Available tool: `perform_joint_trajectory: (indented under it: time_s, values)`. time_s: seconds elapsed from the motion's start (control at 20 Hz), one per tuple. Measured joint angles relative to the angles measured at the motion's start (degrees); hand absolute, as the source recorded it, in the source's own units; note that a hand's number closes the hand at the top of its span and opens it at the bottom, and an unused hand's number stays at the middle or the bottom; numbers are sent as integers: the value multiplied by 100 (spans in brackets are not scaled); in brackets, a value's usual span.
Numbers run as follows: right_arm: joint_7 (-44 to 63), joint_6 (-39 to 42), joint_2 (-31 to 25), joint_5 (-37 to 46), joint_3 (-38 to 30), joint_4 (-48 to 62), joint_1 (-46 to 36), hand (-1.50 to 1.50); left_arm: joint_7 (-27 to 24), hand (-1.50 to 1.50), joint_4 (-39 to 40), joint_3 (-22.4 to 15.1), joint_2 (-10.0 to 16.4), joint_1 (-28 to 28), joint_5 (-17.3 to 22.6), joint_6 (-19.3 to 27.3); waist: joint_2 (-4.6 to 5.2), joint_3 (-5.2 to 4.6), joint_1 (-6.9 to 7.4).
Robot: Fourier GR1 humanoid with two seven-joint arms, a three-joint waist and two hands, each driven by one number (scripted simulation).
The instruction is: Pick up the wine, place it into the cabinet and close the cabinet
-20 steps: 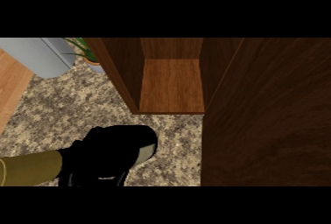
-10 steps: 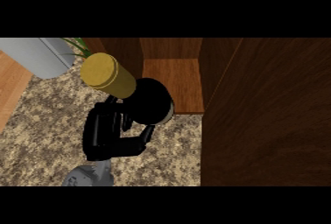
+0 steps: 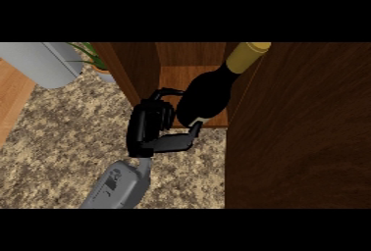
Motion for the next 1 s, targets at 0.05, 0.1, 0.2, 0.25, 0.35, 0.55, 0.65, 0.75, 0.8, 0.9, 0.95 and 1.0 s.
perform_joint_trajectory:
  time_s: [0.05,0.1,0.2,0.25,0.35,0.55,0.65,0.75,0.8,0.9,0.95,1.0]
  values:
    - [93,-10,-57,-98,-70,-53,-44,-150,-18,150,95,-70,0,-46,12,65,0,0,2]
    - [26,52,-92,-181,-155,12,-28,-150,-57,150,248,-147,0,-196,102,180,0,-2,-3]
    - [52,44,-58,-185,-125,-87,58,-150,-222,150,512,-182,0,-293,244,265,-1,-1,-3]
    - [88,29,-62,-174,-108,-81,25,-150,-344,150,615,-295,0,-298,339,366,0,-1,-2]
    - [90,51,-66,-157,-72,-44,-1,-150,-442,150,823,-416,0,-486,587,535,0,-2,-4]
    - [58,72,-70,-143,-86,-39,3,-150,-713,150,1273,-418,0,-592,845,511,2,-1,-2]
    - [130,45,-111,-210,-141,-76,-64,-150,-941,150,1566,-428,0,-619,1003,461,3,-2,-4]
    - [160,-34,-29,-58,-10,-109,-60,-150,-1148,150,1740,-477,0,-557,1161,452,3,-2,-2]
    - [136,-10,-7,-53,21,-157,13,-150,-1205,150,1842,-505,0,-605,1261,475,3,-3,-5]
    - [184,-24,-13,-87,7,-238,38,-150,-1348,150,2083,-461,-1,-654,1374,400,2,-3,-6]
    - [251,-45,-53,-149,-38,-235,-40,-150,-1480,150,2221,-508,0,-693,1498,412,4,-2,-9]
    - [217,-20,-43,-143,-35,-215,5,-150,-1585,150,2359,-477,-1,-689,1563,323,4,-3,-9]
